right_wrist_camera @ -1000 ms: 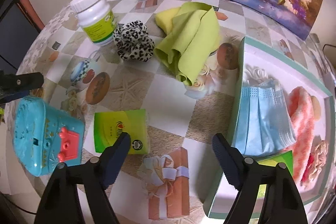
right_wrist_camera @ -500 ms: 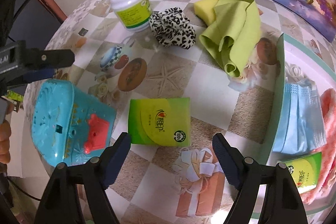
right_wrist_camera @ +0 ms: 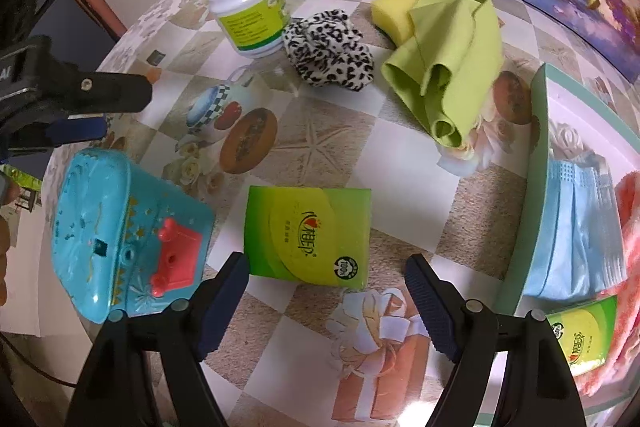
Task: Organize soft objects
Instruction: 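Position the right tool over the green tissue pack while the left tool approaches the leopard scrunchie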
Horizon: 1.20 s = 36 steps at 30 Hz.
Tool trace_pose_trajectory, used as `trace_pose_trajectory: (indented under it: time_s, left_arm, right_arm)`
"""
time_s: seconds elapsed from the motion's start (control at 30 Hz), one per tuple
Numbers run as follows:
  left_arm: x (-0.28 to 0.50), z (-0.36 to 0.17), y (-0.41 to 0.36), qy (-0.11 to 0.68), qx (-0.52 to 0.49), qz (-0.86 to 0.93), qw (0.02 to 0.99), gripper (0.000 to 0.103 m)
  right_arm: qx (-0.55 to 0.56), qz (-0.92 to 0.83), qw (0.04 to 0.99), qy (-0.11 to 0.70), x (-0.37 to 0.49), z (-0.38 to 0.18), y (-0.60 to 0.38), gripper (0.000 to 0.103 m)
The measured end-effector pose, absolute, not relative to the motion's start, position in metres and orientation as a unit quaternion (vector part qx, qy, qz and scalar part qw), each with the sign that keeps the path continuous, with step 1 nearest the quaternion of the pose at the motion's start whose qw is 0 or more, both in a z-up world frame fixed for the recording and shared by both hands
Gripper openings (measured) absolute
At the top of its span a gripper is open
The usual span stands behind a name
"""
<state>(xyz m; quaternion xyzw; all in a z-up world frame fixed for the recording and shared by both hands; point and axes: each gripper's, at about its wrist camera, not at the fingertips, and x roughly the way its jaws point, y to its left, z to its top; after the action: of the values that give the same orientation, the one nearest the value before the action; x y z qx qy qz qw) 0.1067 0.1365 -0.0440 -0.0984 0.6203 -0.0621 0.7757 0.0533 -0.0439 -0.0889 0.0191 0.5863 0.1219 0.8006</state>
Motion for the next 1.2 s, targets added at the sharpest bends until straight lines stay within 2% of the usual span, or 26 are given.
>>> trace_pose_trajectory:
  time_s: [0.13,0.23,0.3,0.57,0.83,1.03,1.1,1.2]
  left_arm:
    - [0.109,-0.040,0.127,0.620,-0.092,-0.064,0.776,0.095]
    - [0.113,-0.037,0.118,0.622,-0.082,-0.065,0.776,0.095]
    - [0.116,-0.036,0.112,0.624,-0.076,-0.067,0.774,0.095]
    - [0.123,-0.026,0.095,0.625,-0.056,-0.069,0.776,0.095]
    - [0.137,-0.028,0.082,0.634,-0.053,-0.062,0.769,0.095]
    - [0.137,-0.032,0.079,0.638,-0.061,-0.067,0.764,0.095]
    - [0.137,-0.033,0.080,0.639,-0.063,-0.065,0.764,0.095]
    - [0.139,-0.034,0.081,0.640,-0.065,-0.060,0.763,0.095]
  right_arm:
    - [0.030,0.107,0.803,0.586,0.055,-0.088,-0.056,0.083]
    - [0.047,0.105,0.803,0.584,0.056,-0.089,-0.063,0.076]
    - [0.059,0.104,0.806,0.580,0.057,-0.087,-0.067,0.067]
    - [0.092,0.105,0.806,0.575,0.064,-0.087,-0.086,0.065]
    - [0.101,0.105,0.805,0.575,0.068,-0.085,-0.091,0.059]
    - [0.097,0.094,0.812,0.568,0.070,-0.079,-0.093,0.063]
    - [0.099,0.091,0.814,0.564,0.071,-0.076,-0.095,0.075]
    - [0.103,0.096,0.816,0.561,0.074,-0.073,-0.093,0.076]
